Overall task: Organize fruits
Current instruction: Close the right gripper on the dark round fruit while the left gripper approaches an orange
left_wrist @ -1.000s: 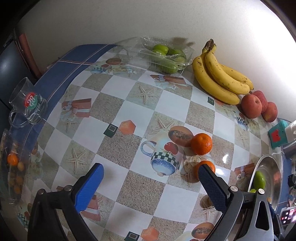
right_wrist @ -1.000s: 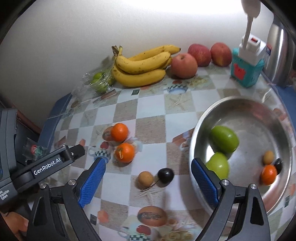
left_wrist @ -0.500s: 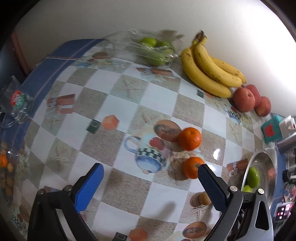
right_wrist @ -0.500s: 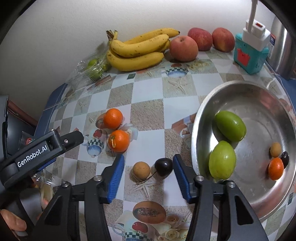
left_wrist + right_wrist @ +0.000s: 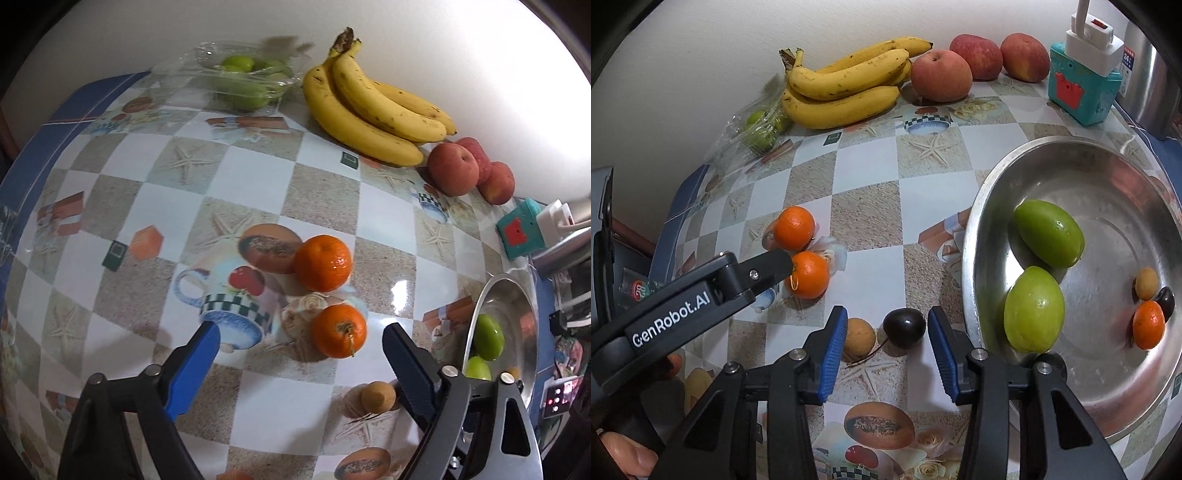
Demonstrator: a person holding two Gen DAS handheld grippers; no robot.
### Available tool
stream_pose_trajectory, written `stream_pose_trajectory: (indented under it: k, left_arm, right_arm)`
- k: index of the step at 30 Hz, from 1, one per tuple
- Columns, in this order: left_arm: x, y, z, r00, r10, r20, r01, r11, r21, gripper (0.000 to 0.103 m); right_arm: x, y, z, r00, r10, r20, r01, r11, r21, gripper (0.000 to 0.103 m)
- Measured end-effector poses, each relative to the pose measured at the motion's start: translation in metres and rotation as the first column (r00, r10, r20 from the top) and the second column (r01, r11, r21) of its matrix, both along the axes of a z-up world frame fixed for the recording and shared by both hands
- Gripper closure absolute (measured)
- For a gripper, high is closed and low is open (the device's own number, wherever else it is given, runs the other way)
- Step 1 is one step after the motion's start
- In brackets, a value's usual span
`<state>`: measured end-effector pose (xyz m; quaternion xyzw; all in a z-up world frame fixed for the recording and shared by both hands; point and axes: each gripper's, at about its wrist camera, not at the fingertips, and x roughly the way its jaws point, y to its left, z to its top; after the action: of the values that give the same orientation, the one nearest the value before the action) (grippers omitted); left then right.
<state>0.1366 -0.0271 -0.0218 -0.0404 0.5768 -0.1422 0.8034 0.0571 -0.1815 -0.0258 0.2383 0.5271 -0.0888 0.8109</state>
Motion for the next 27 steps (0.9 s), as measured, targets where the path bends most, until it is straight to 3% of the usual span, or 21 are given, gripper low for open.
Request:
stream_pose_trajectory:
  k: [17, 27]
  left_arm:
    - [0.001, -0.017, -0.009, 0.999, -0.053, -0.013, 0.053, 0.998, -0.025, 0.042]
    - [0.001, -0.019, -0.011, 0.997, -0.068, -0.023, 0.066, 0.996, -0.055, 0.068]
  right_arm:
    - [0.004, -0.001, -0.011, 0.998, -0.041, -0.037, 0.041, 0.999, -0.001, 0.062]
    - [0.005, -0.001, -0.014, 0.997, -0.069, -0.038, 0.069, 0.998, 0.005, 0.063]
